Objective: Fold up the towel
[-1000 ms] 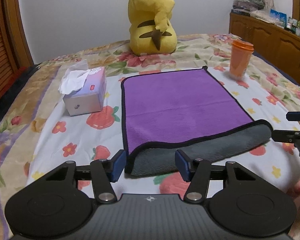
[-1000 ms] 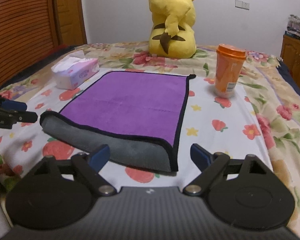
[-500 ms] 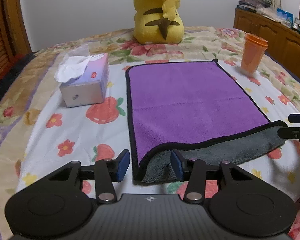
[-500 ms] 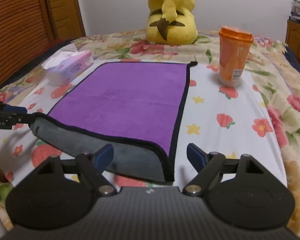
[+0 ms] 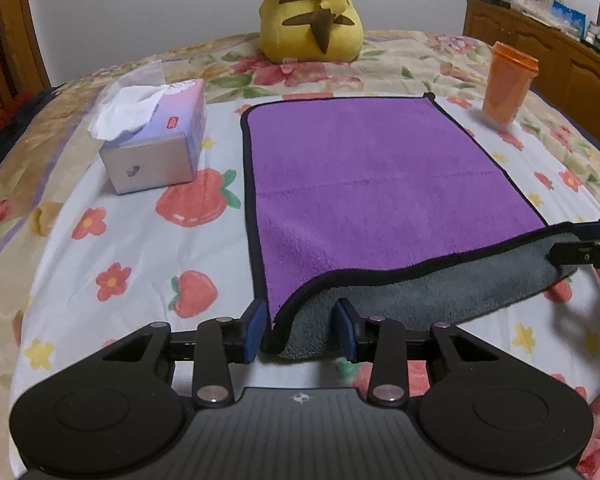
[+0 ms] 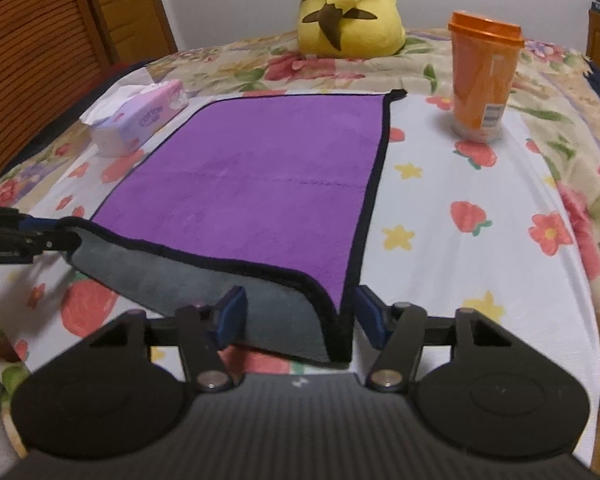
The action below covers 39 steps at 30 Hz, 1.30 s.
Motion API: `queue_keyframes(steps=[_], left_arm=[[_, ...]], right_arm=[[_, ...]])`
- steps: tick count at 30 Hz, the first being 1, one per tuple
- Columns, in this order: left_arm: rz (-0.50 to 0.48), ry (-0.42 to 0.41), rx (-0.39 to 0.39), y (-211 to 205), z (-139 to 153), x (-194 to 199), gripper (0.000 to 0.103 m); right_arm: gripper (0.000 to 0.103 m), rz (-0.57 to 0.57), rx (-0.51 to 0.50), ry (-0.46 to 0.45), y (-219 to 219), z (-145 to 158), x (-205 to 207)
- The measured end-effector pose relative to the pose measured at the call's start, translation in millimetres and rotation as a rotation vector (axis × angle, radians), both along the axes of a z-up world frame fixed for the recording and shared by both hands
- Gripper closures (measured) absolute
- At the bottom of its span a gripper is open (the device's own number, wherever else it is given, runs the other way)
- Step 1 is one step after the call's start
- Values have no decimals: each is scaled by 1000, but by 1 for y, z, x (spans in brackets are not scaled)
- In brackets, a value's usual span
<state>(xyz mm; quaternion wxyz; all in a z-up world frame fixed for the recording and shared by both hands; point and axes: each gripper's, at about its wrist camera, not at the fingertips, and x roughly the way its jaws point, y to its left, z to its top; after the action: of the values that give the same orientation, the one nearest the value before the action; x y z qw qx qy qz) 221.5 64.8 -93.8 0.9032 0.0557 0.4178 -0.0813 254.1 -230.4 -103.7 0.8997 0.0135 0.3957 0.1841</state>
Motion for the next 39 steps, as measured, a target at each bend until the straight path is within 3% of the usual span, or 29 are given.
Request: queue_keyframes(steps=[9,13,16,21,24,39], left_arm=[[-4,20,-1,-1,-5,0,66],[-10,23,-4,-2,-5,-1,71],[-12,18,-5,-2,-5,-1,77],[-16,18,-10,-2,-5,-2,83],[-20,11,-7,-3,-3,-3,86],[-16,-78,-49,-4,20,-9,93]], right_arm=[[56,24,10,31,2,1,1],[71,25,2,28,0,1,2],[79,23,-15,26,0,1,2],[83,27,-24,25,0,0,2],[95,37,-29,23,0,-1,1],[98,21,2,-68,-3,13,-2]])
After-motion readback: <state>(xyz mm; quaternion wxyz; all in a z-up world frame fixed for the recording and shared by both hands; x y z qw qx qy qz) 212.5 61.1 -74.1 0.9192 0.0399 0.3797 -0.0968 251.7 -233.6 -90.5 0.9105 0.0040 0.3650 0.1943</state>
